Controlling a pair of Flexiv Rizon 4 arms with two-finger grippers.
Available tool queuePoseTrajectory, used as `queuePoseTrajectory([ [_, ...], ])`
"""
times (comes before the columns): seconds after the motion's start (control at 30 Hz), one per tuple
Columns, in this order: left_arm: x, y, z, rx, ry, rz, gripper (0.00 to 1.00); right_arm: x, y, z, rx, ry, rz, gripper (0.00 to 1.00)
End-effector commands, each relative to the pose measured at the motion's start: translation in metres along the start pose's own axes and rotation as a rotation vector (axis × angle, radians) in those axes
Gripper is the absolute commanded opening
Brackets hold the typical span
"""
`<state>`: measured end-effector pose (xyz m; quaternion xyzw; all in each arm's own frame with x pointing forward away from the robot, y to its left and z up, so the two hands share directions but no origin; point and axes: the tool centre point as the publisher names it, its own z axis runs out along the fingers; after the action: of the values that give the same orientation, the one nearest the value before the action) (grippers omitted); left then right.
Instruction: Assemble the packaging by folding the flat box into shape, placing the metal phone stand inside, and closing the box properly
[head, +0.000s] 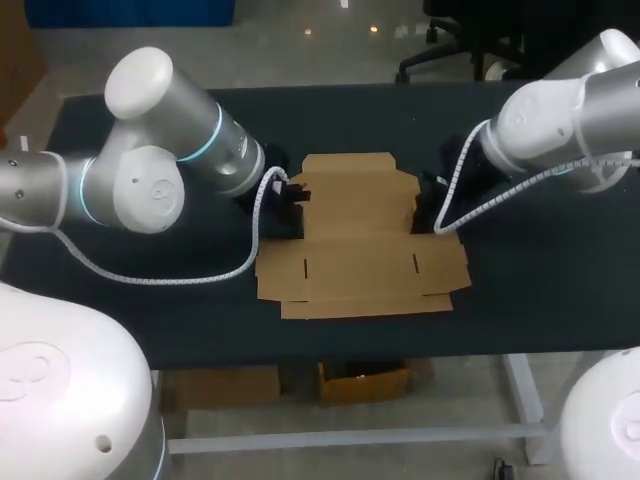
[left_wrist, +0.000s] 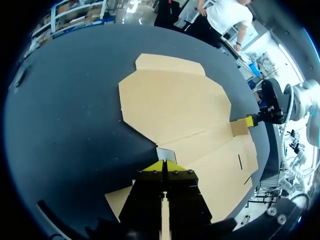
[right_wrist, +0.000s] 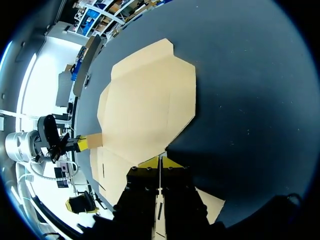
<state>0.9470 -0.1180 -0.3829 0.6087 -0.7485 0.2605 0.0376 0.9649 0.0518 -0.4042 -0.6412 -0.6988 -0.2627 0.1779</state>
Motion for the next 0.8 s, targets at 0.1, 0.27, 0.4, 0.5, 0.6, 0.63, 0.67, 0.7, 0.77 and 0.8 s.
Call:
queuePoseTrajectory([
  [0.1,0.0045,-0.0004,0.0004,0.001,-0.013,0.004,0.0,0.0047,-0.0018,0.0017,-0.004,-0.009,-0.01,0.0],
  [0.27,0.0066,-0.0006,0.0012,0.0,-0.013,0.011,0.0,0.0048,-0.0016,0.0028,0.002,-0.02,-0.014,0.0],
  [0.4,0.008,-0.0003,0.0026,-0.003,-0.012,0.014,0.0,0.0054,-0.0024,0.0038,0.004,-0.025,-0.016,0.0],
  [0.5,0.0091,-0.0002,0.0041,-0.006,-0.01,0.015,0.0,0.0063,-0.0028,0.0043,0.005,-0.027,-0.019,0.0],
  [0.6,0.0102,0.0003,0.0058,-0.011,-0.007,0.014,0.0,0.0073,-0.0035,0.005,0.007,-0.03,-0.021,0.0],
  [0.63,0.0104,0.0004,0.006,-0.012,-0.006,0.014,0.0,0.0074,-0.0036,0.0051,0.007,-0.032,-0.021,0.0],
  [0.67,0.0107,0.0005,0.0064,-0.013,-0.005,0.013,0.0,0.0075,-0.0037,0.0051,0.008,-0.036,-0.02,0.0],
  [0.7,0.0109,0.0005,0.0066,-0.014,-0.005,0.013,0.0,0.0075,-0.0037,0.0051,0.008,-0.037,-0.02,0.0],
  [0.77,0.0117,0.0006,0.0071,-0.015,-0.003,0.013,0.0,0.0076,-0.0037,0.0053,0.009,-0.04,-0.021,0.0],
  [0.8,0.0121,0.0006,0.0073,-0.016,-0.002,0.014,0.0,0.0081,-0.0038,0.0056,0.01,-0.04,-0.021,0.0],
])
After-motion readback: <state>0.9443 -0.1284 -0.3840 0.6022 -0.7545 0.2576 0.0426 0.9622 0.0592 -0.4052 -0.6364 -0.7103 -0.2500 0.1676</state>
